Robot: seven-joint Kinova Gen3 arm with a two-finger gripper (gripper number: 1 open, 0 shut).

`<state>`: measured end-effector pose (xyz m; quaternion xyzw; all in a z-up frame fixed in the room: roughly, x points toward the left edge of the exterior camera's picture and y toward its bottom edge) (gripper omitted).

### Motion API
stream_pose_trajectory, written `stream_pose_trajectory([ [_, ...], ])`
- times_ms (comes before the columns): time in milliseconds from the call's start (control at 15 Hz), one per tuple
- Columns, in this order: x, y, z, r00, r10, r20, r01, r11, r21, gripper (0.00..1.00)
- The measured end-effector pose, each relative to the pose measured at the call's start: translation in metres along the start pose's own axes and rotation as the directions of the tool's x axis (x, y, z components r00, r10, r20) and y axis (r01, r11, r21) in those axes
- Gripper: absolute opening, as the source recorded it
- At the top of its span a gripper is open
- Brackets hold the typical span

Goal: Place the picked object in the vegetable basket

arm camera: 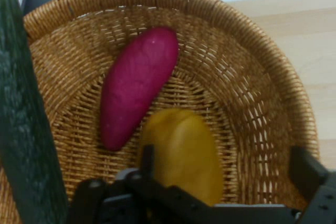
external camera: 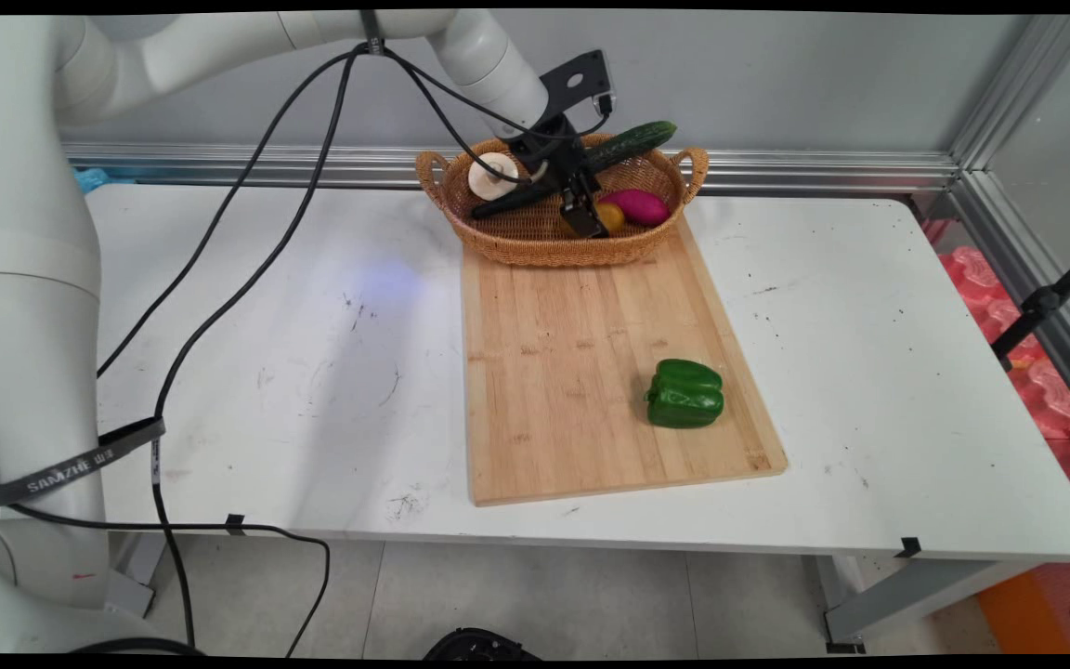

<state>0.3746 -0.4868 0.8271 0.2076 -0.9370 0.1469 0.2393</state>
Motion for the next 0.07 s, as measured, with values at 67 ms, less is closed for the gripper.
stream_pose_trajectory([
  [67,0.0,-0.0003,0.0012,1.0,-0.002,-0.002,0.002,1.0,0.0,1.0],
])
